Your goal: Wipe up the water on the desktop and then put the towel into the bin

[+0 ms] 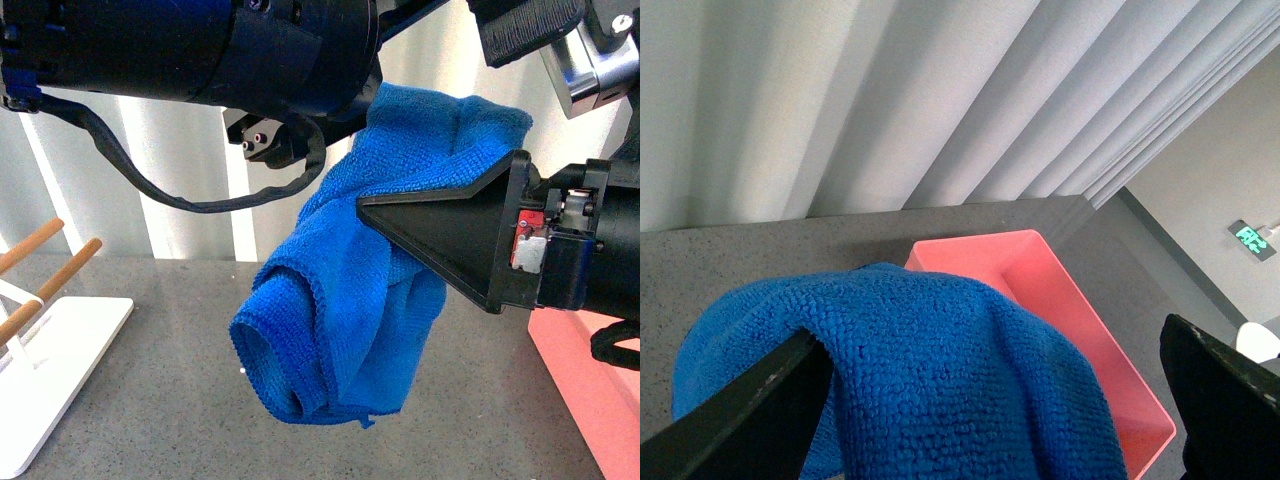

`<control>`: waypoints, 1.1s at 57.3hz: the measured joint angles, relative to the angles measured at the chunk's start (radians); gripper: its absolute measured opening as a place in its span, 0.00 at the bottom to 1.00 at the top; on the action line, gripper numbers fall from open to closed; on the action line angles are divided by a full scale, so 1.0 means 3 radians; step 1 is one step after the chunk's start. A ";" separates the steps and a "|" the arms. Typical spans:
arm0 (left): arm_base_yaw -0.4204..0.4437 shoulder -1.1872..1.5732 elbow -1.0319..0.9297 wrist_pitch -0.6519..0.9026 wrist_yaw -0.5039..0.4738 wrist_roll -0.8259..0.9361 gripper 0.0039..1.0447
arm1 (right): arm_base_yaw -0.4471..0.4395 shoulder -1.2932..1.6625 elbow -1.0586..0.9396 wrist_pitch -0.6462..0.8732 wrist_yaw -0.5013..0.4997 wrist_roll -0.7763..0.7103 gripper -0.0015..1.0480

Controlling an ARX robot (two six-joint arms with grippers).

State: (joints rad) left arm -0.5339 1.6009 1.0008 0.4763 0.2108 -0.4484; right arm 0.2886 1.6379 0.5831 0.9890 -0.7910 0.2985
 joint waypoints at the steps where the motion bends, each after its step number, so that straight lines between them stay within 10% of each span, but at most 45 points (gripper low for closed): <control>1: 0.0000 0.0000 0.0000 0.0000 0.0001 0.0000 0.94 | 0.0000 -0.0011 0.0000 -0.0014 0.0000 -0.0005 0.11; 13: -0.0031 0.0000 -0.0006 0.0041 -0.0109 0.0060 0.92 | -0.0018 -0.0117 0.0000 -0.0114 -0.0005 -0.0051 0.11; 21: -0.0058 -0.0155 -0.0393 0.0641 -0.1762 0.0776 0.74 | -0.0038 -0.0205 0.0000 -0.0184 -0.0034 -0.0062 0.11; 27: 0.0102 -0.0458 -0.0851 0.0844 -0.2220 0.1156 0.60 | -0.0069 -0.0259 0.0000 -0.0240 -0.0062 -0.0088 0.11; 46: 0.0745 -0.1437 -0.2157 0.1096 -0.1699 0.1433 0.03 | -0.0136 -0.0299 -0.0025 -0.0261 -0.0090 -0.0137 0.11; 63: 0.1139 -0.2092 -0.2717 0.1012 -0.1326 0.1466 0.03 | -0.0159 -0.0299 -0.0064 -0.0221 -0.0097 -0.0137 0.11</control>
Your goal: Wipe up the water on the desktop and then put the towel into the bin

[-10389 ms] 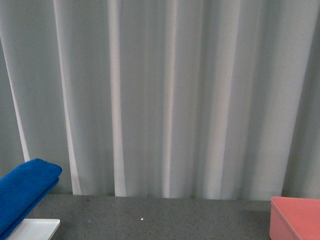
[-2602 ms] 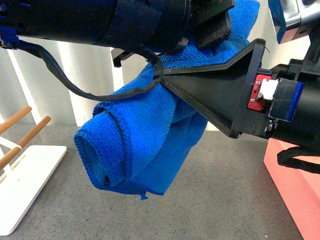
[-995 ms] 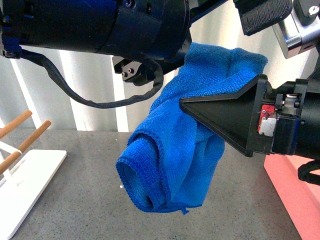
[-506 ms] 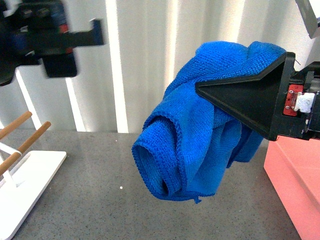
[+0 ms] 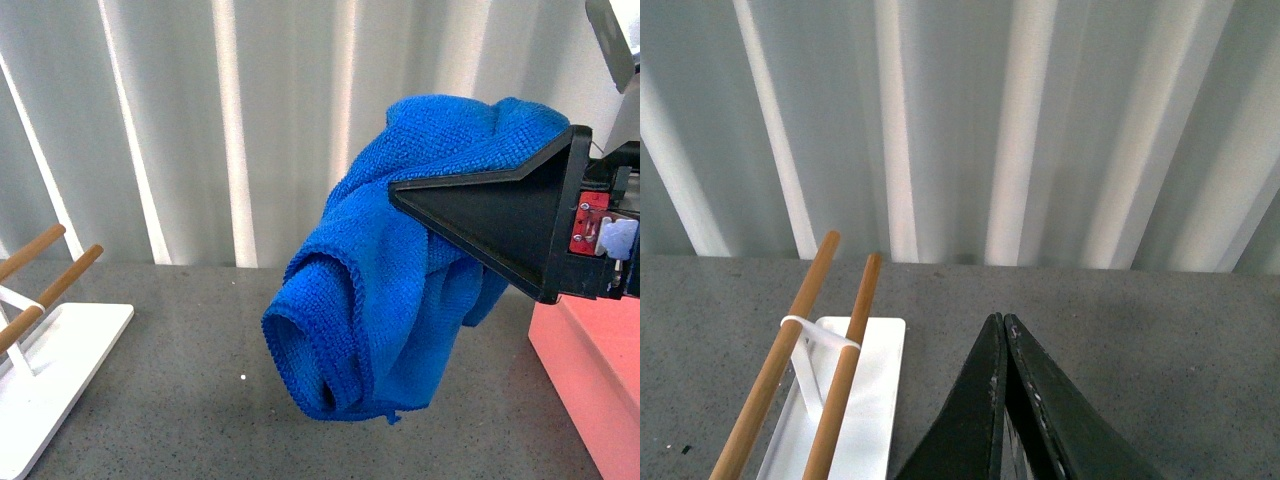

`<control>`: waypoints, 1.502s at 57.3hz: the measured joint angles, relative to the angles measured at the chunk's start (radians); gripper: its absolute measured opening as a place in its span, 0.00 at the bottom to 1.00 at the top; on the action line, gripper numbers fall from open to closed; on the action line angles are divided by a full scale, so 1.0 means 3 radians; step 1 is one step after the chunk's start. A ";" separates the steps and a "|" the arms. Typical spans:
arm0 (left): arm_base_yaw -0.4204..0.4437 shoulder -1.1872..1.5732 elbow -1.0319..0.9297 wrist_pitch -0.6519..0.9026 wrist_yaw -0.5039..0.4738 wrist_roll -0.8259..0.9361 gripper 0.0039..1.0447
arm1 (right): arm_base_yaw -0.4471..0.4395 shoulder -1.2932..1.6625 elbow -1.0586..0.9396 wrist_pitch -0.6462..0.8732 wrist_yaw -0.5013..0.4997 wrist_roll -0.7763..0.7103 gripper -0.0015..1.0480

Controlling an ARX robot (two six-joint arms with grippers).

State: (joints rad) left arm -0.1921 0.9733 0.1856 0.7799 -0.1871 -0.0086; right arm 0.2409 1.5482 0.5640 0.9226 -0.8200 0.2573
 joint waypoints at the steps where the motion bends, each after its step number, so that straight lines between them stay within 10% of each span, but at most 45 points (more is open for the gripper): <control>1: 0.0022 -0.0043 -0.0028 -0.0014 0.0024 0.0001 0.03 | 0.0000 0.0001 -0.0003 0.0003 0.0000 0.0000 0.11; 30: 0.0629 -0.1142 -0.0542 -0.0538 0.0609 0.0004 0.03 | -0.0053 0.0000 -0.0045 -0.0018 0.0102 -0.0001 0.11; 86: 0.0636 -0.2626 -0.0544 -0.1970 0.0623 0.0004 0.03 | -0.0064 -0.0006 -0.0047 -0.0099 0.0206 -0.0034 0.11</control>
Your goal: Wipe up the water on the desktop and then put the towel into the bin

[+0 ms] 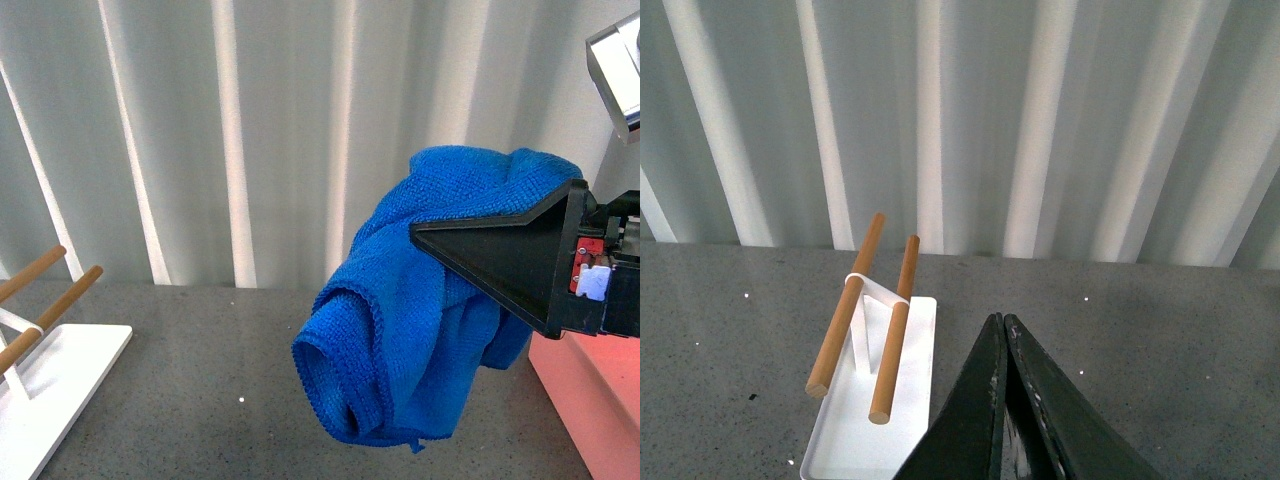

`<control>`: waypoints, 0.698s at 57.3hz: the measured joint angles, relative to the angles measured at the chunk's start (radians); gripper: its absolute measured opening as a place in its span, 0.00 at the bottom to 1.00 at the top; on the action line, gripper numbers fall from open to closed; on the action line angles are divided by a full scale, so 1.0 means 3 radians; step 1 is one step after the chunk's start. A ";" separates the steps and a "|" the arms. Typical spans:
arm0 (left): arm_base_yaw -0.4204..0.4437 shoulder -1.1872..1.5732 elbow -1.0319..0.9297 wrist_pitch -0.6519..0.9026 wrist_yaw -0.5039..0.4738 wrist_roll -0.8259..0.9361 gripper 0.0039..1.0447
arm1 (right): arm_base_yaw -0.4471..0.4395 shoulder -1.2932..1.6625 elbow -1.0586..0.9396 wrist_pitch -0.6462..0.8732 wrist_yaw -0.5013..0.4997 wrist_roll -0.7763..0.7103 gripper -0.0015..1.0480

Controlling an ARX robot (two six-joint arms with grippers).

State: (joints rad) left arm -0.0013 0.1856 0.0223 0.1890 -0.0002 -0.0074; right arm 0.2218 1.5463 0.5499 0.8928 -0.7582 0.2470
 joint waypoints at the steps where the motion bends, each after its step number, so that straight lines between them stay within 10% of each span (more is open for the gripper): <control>1: 0.0000 -0.0008 0.0000 -0.0006 -0.0001 0.0000 0.03 | -0.0003 0.0000 -0.0003 0.0001 0.0003 0.0001 0.11; 40: 0.0000 -0.0605 0.0001 -0.0628 0.0000 0.0001 0.03 | -0.0019 -0.0011 -0.0056 -0.0010 0.0005 -0.0029 0.11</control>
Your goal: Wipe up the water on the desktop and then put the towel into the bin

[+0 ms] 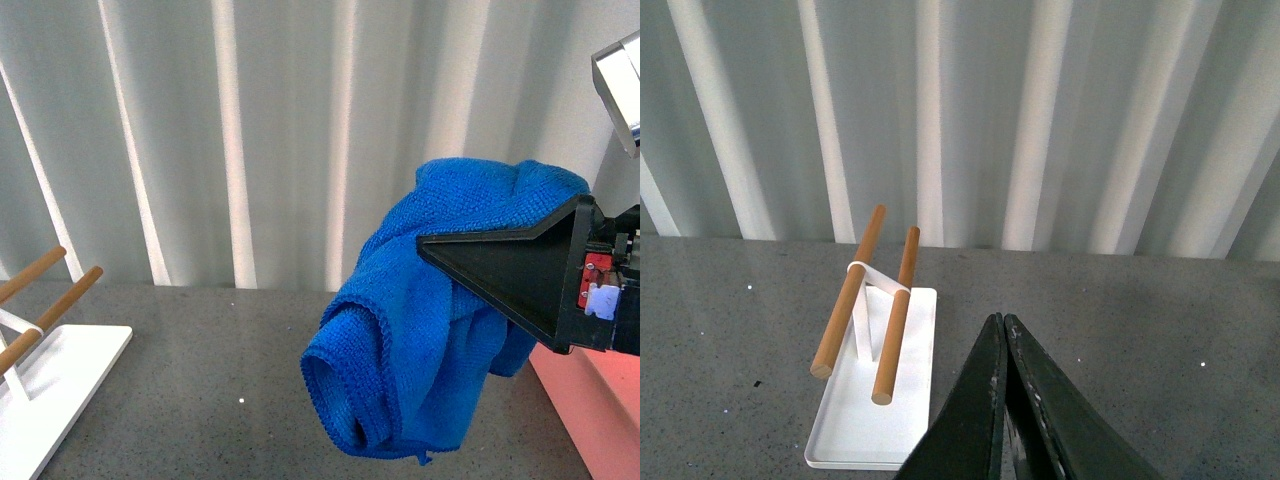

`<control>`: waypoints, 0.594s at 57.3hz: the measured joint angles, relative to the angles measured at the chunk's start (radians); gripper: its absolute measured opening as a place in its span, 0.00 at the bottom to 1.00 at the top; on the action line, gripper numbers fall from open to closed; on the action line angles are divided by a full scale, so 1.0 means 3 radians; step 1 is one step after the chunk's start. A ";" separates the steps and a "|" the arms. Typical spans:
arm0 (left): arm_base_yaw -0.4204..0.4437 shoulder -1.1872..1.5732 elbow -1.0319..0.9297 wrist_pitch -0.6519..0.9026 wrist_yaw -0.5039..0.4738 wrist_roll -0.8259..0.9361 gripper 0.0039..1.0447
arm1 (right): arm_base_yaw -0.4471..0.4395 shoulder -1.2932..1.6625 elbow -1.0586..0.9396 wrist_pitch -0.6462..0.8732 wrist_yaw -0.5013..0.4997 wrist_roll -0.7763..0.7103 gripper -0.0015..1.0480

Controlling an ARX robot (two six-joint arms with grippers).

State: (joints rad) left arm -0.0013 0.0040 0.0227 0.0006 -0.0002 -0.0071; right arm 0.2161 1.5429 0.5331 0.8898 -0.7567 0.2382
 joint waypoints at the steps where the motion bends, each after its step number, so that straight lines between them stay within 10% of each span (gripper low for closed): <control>1: 0.0000 0.0000 0.0000 0.0000 0.0000 -0.0003 0.03 | -0.0001 0.0004 0.0000 -0.0001 0.0000 -0.0005 0.11; 30: 0.0000 0.0000 0.0000 0.0000 0.0000 -0.0001 0.94 | 0.0045 0.0989 0.0642 -0.1499 0.0533 -0.0930 0.11; 34: 0.0000 0.0000 0.0000 0.0000 0.0000 0.0005 0.94 | 0.0023 0.1123 0.0872 -0.1862 0.0635 -0.0987 0.11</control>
State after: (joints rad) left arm -0.0013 0.0040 0.0227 0.0006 -0.0002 -0.0055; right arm 0.2230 1.8797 0.7948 0.3313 -0.5663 -0.0578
